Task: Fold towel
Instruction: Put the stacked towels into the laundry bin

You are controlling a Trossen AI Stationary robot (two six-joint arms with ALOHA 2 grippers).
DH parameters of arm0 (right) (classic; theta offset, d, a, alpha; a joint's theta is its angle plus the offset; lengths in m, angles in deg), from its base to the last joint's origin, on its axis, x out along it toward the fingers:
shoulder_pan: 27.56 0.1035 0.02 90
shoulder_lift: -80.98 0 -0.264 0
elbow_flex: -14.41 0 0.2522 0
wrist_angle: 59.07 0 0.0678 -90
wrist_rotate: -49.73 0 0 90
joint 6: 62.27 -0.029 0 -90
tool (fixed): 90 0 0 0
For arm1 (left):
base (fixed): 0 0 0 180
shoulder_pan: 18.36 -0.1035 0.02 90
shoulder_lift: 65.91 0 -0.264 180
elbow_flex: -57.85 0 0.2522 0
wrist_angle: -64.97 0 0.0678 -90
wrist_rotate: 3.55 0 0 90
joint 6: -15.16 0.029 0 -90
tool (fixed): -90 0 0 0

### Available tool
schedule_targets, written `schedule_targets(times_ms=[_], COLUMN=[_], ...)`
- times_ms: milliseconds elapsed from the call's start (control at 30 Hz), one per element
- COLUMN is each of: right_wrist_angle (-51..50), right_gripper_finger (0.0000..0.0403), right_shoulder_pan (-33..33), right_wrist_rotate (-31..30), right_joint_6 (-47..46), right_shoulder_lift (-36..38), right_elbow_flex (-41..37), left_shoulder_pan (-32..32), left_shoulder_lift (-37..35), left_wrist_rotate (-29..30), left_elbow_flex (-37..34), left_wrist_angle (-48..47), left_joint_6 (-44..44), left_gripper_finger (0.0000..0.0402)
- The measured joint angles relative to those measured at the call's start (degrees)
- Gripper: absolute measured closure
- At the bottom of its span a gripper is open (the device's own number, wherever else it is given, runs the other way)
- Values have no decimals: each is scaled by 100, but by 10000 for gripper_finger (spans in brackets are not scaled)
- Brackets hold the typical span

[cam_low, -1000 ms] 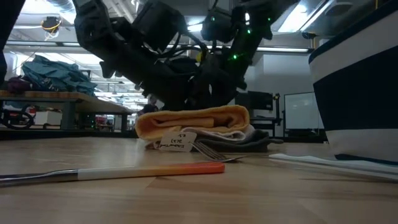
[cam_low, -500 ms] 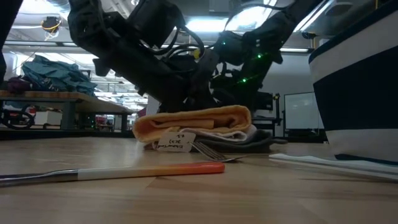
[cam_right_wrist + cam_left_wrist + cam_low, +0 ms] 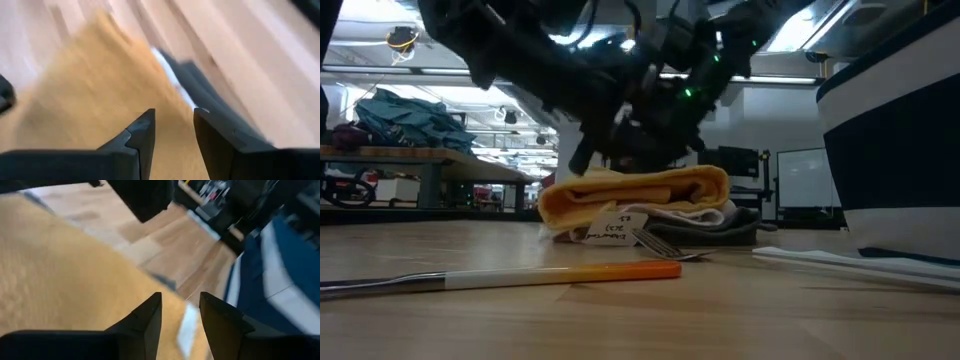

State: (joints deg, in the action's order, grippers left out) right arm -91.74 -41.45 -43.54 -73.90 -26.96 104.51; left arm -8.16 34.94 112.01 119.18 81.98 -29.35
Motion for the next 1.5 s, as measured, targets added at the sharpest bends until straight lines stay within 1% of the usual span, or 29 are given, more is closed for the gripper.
schedule_targets(times_ms=[133,300,467,600,667,833,1033,1167,1400,1500], right_wrist_angle=[-487,-1380,-2528,-3264,-3454,-3463,-3233,-2851,-2227,-2159], right_gripper_finger=[265,265,265,265,265,265,265,265,265,265], right_shoulder_pan=[0,4,4,4,4,4,-2,-2,-2,-2], right_wrist_rotate=[138,140,149,468,617,631,429,133,132,132], right_joint_6=[35,39,333,446,449,448,450,450,450,450], right_shoulder_lift=[4,9,11,22,22,22,-48,-68,-68,-68], right_elbow_flex=[582,1346,2021,2336,2382,2319,2307,2303,2303,2303], left_shoulder_pan=[-7,-2,7,39,67,56,-50,-151,-238,-243], left_shoulder_lift=[-388,-946,-1531,-2034,-2296,-2942,-3482,-3565,-3504,-3512], left_wrist_rotate=[13,29,33,35,34,35,57,61,69,68], left_elbow_flex=[0,0,0,0,0,0,0,0,0,0], left_wrist_angle=[38,14,-125,-634,-1025,-2058,-2844,-2928,-3045,-3014], left_joint_6=[153,910,1472,1346,1329,2049,3261,3664,3774,3855], left_gripper_finger=[277,277,277,277,277,277,277,277,277,277])
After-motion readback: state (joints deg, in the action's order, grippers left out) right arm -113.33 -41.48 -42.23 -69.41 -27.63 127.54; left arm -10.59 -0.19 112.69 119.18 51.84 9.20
